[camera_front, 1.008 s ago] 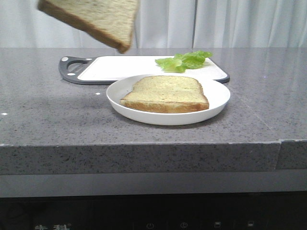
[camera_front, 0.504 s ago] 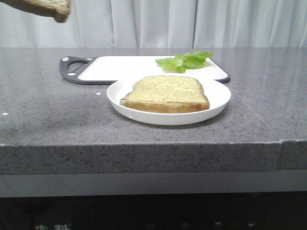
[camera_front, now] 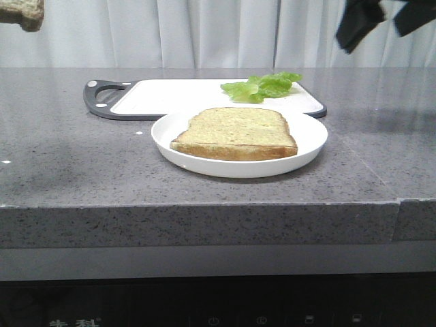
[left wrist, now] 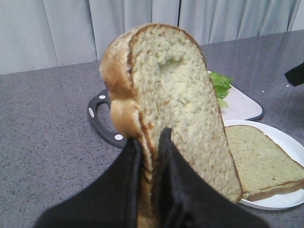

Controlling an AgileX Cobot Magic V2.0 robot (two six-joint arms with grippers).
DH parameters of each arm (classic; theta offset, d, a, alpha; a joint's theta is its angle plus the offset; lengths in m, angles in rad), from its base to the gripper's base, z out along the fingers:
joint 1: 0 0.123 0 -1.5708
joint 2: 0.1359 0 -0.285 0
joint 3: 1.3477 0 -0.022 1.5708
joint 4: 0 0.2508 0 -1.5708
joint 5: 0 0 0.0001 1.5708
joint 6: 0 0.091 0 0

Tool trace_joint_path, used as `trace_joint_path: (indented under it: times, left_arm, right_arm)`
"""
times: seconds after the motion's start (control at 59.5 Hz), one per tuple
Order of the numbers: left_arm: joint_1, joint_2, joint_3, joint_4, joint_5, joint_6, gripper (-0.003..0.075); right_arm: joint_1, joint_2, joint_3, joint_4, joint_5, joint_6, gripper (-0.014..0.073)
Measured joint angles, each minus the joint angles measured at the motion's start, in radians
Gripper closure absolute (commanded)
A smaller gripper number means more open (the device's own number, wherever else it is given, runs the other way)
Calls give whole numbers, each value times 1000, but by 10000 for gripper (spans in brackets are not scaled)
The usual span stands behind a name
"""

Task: Left arm grabs bread, right arm adds lettuce
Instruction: 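Lower the right gripper onto the lettuce leaf and grasp it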

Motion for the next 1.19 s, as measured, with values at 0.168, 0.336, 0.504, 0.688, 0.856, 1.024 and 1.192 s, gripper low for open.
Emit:
trace_joint_path:
  times: [0.168,0.336,0.504,0.688,0.856,1.024,1.192]
  left_arm:
    - [0,0,0,2,0,-2,741]
    - [0,0,0,6,0,-2,741]
    - [0,0,0,17,0,-4,741]
    - [0,0,0,23,0,-4,741]
    - [0,0,0,25,0,-4,741]
    - [0,0,0,25,0,-4,741]
    - [0,0,0,25,4,-4,741]
  right_arm:
    - [50,200,-232,0,95,-71,-55]
    - [83,365,-427,0,156,-98,-55]
    - [83,467,-555,0,197,-101,-55]
    - [83,520,-599,0,203,-103,-13]
    - [83,532,-600,2,209,-103,255]
    - [83,532,-602,0,216,-103,580]
    - [83,532,-602,0,227,-105,653]
